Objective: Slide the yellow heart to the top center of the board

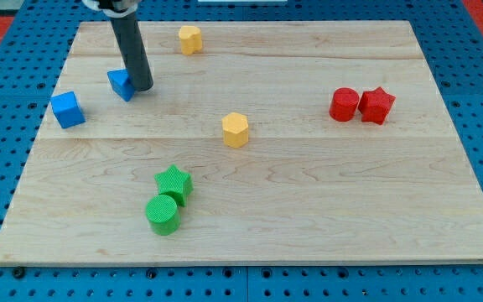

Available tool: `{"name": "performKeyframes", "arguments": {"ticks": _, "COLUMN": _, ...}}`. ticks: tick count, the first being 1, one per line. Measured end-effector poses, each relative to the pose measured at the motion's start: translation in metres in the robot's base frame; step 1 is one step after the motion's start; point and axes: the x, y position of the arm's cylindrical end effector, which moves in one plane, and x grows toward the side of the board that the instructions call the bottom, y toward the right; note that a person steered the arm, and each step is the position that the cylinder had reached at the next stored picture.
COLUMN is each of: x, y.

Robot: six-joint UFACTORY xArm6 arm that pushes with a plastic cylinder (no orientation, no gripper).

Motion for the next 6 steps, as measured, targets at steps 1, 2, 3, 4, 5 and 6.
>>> {"name": "performKeyframes", "arguments": {"ticks": 1, "x": 0.004, "y": -0.056}}
{"name": "performKeyframes", "arguments": {"ticks": 2, "x": 0.016, "y": -0.087}}
{"name": "performKeyframes", "arguments": {"ticks": 3, "x": -0.012, "y": -0.017}}
{"name": "performKeyframes", "arguments": {"ticks": 4, "x": -0.063, "y": 0.023}}
{"name": "performKeyframes", "arguments": {"ticks": 5, "x": -0.087, "y": -0.025}}
{"name": "performKeyframes", "arguments": {"ticks": 6, "x": -0.092, "y": 0.072}}
